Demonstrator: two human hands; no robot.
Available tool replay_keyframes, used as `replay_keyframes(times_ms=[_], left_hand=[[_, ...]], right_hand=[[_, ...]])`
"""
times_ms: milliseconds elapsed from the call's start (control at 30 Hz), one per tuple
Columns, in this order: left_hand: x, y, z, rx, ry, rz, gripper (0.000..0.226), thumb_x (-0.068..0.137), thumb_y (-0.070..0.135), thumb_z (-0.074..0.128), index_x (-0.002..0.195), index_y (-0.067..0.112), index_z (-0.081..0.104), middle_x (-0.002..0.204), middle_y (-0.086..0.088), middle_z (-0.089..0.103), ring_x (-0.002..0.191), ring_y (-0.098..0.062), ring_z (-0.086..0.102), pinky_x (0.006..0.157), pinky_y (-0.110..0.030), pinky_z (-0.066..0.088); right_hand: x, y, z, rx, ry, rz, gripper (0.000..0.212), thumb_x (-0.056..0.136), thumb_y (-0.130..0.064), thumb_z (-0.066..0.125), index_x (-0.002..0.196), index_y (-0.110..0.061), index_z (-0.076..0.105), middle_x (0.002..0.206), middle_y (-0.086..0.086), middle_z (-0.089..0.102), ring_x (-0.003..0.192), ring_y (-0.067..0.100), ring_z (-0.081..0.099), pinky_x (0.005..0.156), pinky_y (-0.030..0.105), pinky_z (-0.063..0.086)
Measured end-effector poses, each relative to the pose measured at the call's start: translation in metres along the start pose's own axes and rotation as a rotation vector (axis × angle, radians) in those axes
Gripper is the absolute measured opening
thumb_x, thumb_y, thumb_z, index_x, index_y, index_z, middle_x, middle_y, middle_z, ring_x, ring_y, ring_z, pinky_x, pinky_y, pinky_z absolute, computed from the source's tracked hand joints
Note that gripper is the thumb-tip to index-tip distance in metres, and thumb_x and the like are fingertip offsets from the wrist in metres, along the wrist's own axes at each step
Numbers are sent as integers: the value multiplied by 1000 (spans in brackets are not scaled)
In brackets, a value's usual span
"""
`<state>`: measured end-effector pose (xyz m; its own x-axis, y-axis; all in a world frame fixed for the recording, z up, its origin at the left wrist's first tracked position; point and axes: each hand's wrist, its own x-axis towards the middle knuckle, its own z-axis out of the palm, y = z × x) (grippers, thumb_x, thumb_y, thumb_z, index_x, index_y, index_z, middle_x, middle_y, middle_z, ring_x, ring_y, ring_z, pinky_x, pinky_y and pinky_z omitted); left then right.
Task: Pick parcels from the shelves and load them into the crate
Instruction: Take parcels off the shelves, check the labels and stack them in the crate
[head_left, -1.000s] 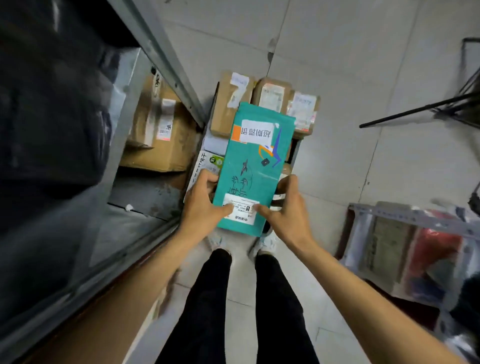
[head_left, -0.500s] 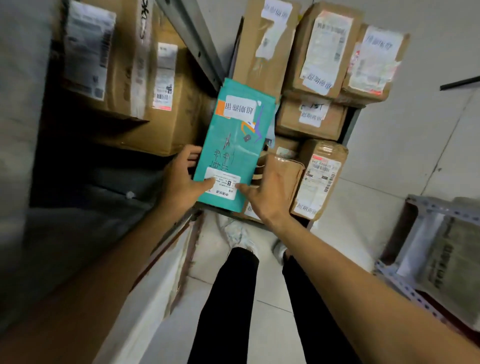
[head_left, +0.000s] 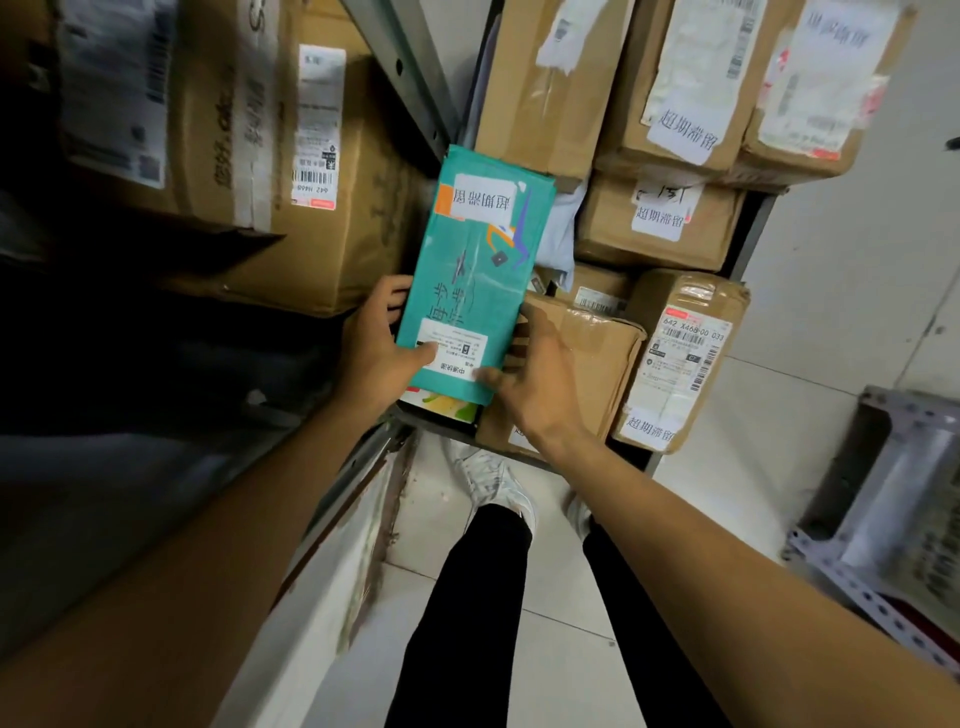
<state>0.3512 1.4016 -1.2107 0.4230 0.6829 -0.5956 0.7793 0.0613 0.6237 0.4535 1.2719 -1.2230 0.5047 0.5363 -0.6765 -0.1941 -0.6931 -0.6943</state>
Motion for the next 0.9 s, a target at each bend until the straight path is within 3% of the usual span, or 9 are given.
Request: replay_keyframes(times_ms=[167, 300, 400, 533, 733, 900], left_hand=[[-3, 11, -3, 135, -17, -28, 66, 72, -8, 77, 130, 11, 51, 129, -6, 59, 110, -8, 54, 76, -5, 43], [-12, 34, -10, 370, -54, -56, 85, 73, 2, 80, 146, 20, 40, 134, -6, 50, 127, -21, 46, 92, -23, 40], [-30, 66, -19, 417, -137, 1, 86, 73, 6, 81, 147, 18, 39, 135, -7, 49, 125, -22, 48, 99, -31, 43], [-71, 126, -40, 460, -204, 83, 78, 75, 9, 79, 143, 15, 43, 134, -7, 49, 124, -23, 49, 99, -33, 43], [-169, 254, -88, 606, -257, 207, 69, 74, 18, 81, 136, 15, 50, 136, -11, 52, 125, -26, 49, 100, -35, 45], [-269, 347, -134, 712, -153, 272, 60, 73, 27, 81, 127, 14, 59, 124, -9, 62, 115, -26, 57, 94, -34, 47]], right_hand=[[-2, -11, -8, -50, -26, 26, 72, 75, -5, 79, 137, -12, 43, 125, 10, 55, 118, 24, 54, 96, 43, 52], [-13, -23, -25, -125, -2, 36, 72, 78, -5, 76, 139, -13, 38, 119, 6, 52, 114, 26, 55, 91, 39, 53], [-31, -41, -45, -277, -4, -2, 77, 79, -12, 76, 143, -10, 35, 131, 14, 51, 121, 31, 51, 99, 43, 47], [-71, -83, -91, -507, -30, -59, 74, 78, -15, 77, 140, -9, 37, 136, 16, 47, 125, 33, 46, 101, 39, 40], [-158, -187, -186, -918, -115, -189, 52, 76, -16, 75, 122, -8, 52, 123, 16, 55, 110, 31, 54, 84, 32, 45], [-251, -283, -257, -1134, -128, -404, 50, 76, -29, 69, 121, -10, 59, 119, 17, 60, 109, 35, 57, 83, 31, 47]])
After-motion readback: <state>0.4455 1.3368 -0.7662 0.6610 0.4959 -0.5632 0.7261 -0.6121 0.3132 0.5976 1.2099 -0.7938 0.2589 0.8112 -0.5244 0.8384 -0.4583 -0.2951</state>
